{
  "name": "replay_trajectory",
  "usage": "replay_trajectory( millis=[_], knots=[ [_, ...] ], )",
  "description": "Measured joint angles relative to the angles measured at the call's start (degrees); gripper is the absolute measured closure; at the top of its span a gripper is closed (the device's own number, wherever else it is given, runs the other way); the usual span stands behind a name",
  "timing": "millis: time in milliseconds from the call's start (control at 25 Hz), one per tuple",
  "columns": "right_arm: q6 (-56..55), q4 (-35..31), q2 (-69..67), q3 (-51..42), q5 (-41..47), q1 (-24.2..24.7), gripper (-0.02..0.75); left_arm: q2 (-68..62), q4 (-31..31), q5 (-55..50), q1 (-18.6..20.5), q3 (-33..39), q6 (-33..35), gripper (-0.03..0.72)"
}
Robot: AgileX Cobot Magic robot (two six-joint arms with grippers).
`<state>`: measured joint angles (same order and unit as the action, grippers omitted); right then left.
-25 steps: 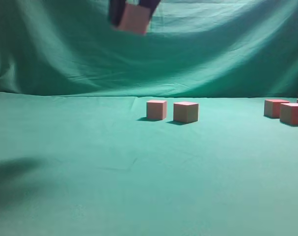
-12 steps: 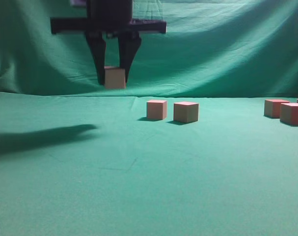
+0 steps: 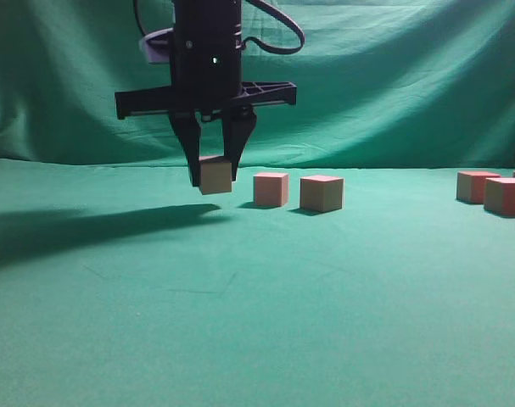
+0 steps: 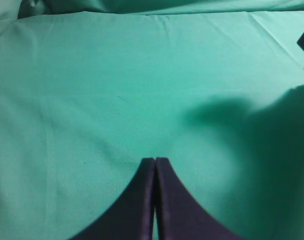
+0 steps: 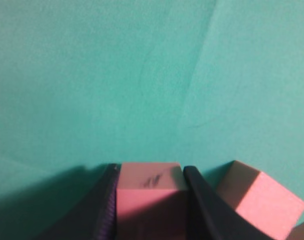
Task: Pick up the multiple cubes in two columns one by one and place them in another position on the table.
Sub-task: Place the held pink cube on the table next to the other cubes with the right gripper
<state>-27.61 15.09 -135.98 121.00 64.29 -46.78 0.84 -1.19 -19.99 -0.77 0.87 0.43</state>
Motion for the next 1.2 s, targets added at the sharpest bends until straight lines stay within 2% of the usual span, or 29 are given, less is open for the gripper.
replay_trajectory(
  millis=[880, 920, 1040, 1200],
  knots=[
    [0.0, -0.5, -2.0, 0.4, -2.1, 1.0, 0.471, 0.0, 0.0, 0.0, 0.0, 0.0, 0.0, 0.688],
    [0.0, -0.6, -2.0, 0.4, -2.1, 1.0, 0.4, 0.0, 0.0, 0.0, 0.0, 0.0, 0.0, 0.688],
    [0.0, -0.8, -2.0, 0.4, -2.1, 1.0, 0.32, 0.0, 0.0, 0.0, 0.0, 0.0, 0.0, 0.688],
    [0.6, -1.0, -2.0, 0.5, -2.1, 1.0, 0.336, 0.0, 0.0, 0.0, 0.0, 0.0, 0.0, 0.688]
  ],
)
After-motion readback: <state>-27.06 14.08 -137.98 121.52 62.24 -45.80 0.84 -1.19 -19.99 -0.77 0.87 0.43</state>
